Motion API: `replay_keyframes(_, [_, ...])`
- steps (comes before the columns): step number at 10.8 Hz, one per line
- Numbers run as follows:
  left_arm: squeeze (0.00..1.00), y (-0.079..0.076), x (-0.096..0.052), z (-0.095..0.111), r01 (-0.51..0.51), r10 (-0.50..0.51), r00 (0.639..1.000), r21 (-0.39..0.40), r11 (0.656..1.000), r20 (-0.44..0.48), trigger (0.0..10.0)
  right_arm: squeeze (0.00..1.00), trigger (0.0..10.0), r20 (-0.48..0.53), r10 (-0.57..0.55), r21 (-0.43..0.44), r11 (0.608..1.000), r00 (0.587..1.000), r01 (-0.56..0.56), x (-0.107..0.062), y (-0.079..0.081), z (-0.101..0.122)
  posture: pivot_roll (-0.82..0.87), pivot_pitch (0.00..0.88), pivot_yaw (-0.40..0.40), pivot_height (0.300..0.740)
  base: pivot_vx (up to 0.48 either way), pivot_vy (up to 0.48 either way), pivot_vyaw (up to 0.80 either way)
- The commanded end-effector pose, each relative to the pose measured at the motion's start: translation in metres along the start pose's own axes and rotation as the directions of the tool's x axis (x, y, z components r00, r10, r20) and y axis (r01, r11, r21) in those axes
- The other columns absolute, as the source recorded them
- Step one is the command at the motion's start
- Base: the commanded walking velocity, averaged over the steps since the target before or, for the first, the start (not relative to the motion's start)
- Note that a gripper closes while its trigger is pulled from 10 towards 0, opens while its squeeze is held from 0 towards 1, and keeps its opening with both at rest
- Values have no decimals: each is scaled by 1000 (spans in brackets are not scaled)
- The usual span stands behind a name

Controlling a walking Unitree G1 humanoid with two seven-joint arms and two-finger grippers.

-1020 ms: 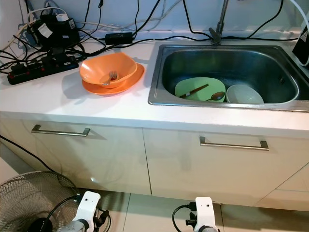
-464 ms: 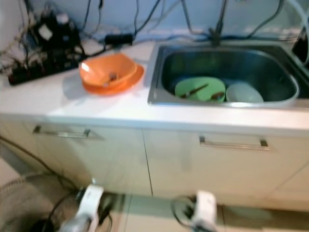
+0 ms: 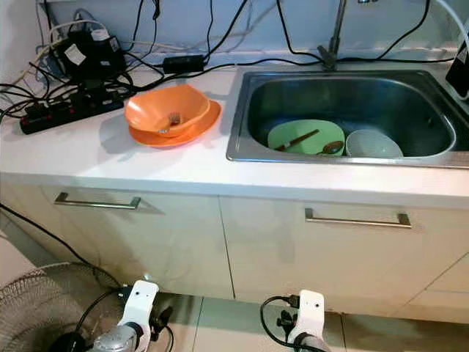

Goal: Kitchen organization

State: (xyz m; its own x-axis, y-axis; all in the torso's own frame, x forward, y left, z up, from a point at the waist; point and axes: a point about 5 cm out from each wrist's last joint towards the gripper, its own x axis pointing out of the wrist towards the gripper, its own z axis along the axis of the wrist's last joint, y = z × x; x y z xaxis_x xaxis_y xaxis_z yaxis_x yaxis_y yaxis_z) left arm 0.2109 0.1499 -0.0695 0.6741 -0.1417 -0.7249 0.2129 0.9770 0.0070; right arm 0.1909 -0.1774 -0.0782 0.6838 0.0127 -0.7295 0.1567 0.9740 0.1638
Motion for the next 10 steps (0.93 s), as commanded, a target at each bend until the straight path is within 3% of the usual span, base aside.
replay_keyframes(1, [0,5,-1,-2,-22,22,1000,-1,1000,-5,10000,0,10000,-9,10,19,1000,1000,-10,1,3,-1,0,0,123,740,0,0,0])
replay_keyframes(4, [0,15,-1,10,-55,57,996,-28,998,67,10000,0,10000,56,-7,32,999,998,5,1,-2,11,5,0,128,740,0,0,0])
replay_keyframes(8, [0,37,-10,17,-133,123,971,39,990,207,10000,0,10000,246,-49,-32,998,968,58,-5,-30,41,18,0,126,740,0,0,0])
replay_keyframes(10, [0,42,-18,42,-179,131,898,78,981,420,10000,0,10000,389,25,-62,998,921,-1,-10,-25,57,34,0,118,740,0,0,0])
